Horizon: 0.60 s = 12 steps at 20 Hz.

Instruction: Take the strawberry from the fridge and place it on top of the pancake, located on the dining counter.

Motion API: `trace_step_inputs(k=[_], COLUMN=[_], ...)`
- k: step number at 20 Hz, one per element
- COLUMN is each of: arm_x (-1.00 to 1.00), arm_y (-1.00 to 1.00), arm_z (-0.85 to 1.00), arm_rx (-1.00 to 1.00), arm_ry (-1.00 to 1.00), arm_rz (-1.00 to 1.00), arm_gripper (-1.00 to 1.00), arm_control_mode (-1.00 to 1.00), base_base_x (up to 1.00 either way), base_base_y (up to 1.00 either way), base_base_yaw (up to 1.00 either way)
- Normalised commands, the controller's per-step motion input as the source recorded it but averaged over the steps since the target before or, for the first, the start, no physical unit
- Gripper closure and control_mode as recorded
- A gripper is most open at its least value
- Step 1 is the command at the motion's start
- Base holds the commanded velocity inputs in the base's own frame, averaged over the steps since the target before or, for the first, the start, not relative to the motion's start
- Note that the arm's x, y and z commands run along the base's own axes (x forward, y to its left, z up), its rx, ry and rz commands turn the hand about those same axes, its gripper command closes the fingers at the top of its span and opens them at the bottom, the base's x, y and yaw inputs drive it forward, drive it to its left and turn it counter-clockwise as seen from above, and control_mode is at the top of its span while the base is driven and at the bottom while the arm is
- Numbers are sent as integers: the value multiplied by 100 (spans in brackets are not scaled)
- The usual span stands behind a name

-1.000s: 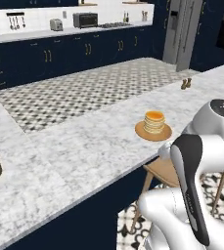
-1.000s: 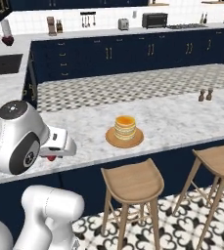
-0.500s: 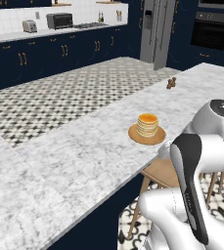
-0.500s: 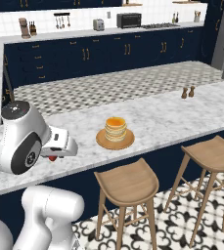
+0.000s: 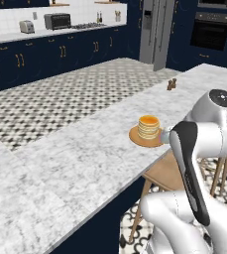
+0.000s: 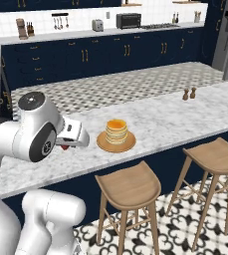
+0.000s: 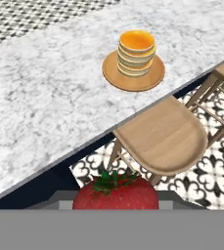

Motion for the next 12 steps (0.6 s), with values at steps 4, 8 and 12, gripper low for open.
trace_step_inputs(k=[4, 8, 12], arm_x=[100, 99, 99], arm_y=[-29, -20, -31], arm_z=[0, -5, 0], arm_rx=[4, 0, 3], arm_ry=[-3, 3, 10], arm_rz=[-27, -37, -34], arm_gripper=[100, 100, 100], arm_control_mode=[-100, -100, -100], base_base_x=[0, 0, 0], base_base_y=[0, 0, 0], base_base_yaw=[0, 0, 0])
